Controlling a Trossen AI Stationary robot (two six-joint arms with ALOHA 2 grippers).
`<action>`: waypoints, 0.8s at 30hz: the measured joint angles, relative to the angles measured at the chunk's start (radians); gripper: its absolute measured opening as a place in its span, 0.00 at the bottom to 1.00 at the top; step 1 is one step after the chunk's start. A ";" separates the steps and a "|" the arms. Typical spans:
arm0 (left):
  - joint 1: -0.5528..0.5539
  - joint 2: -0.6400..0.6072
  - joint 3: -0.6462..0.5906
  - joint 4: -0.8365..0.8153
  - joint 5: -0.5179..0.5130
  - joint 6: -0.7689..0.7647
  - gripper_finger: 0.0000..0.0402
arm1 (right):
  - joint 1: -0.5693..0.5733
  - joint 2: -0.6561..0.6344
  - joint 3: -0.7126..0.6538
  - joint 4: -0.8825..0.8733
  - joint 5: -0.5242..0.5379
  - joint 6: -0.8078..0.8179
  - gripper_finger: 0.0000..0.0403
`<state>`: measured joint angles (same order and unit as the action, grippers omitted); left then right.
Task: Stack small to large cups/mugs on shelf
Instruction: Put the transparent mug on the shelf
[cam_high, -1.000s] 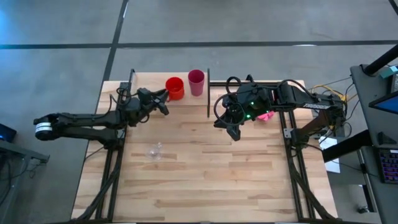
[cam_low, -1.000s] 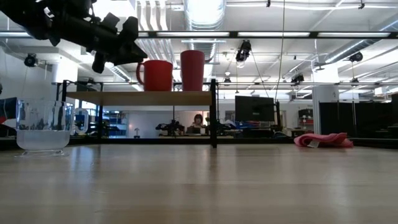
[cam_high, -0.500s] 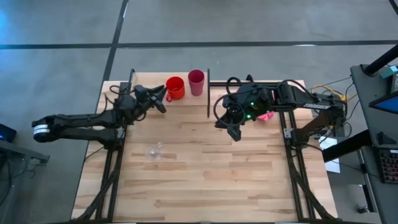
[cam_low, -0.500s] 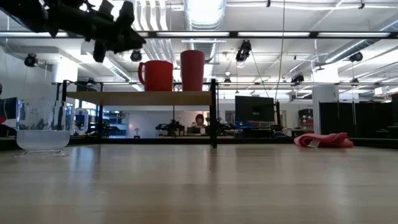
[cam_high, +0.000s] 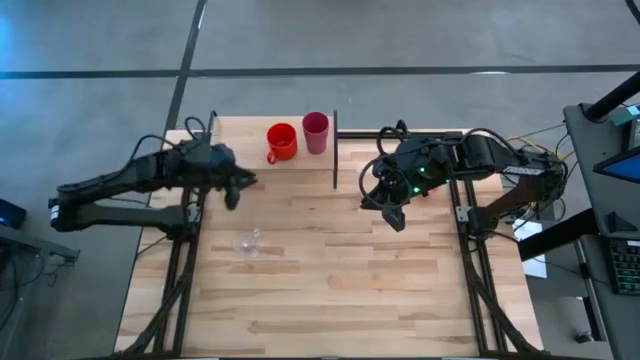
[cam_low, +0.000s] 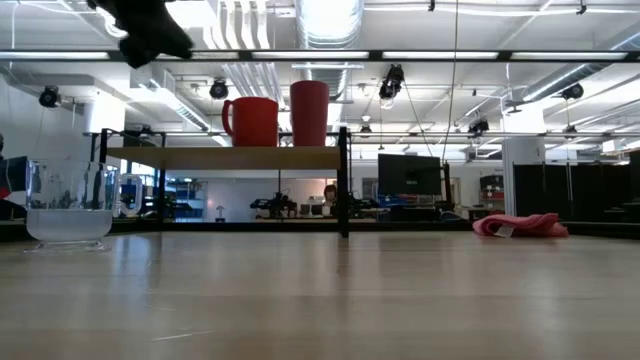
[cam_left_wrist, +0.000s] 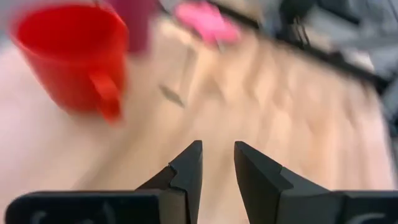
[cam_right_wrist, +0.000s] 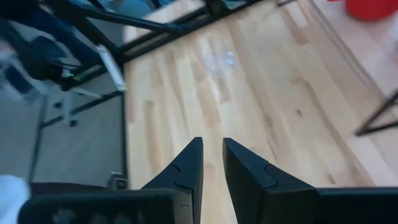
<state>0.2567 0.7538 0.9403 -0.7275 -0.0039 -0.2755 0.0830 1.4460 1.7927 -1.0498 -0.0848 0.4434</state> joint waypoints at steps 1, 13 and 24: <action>-0.007 0.016 0.041 -0.090 0.037 -0.006 0.20 | 0.000 0.000 0.000 -0.015 0.013 -0.004 0.14; -0.174 0.203 0.128 -0.522 0.136 -0.121 0.20 | 0.000 0.017 0.000 -0.073 0.069 -0.038 0.14; -0.227 0.280 0.007 -0.441 0.133 -0.112 0.20 | 0.000 0.019 0.000 -0.073 0.070 -0.043 0.14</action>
<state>0.0292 1.0335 0.9475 -1.1681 0.1290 -0.3875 0.0830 1.4651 1.7927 -1.1223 -0.0145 0.4005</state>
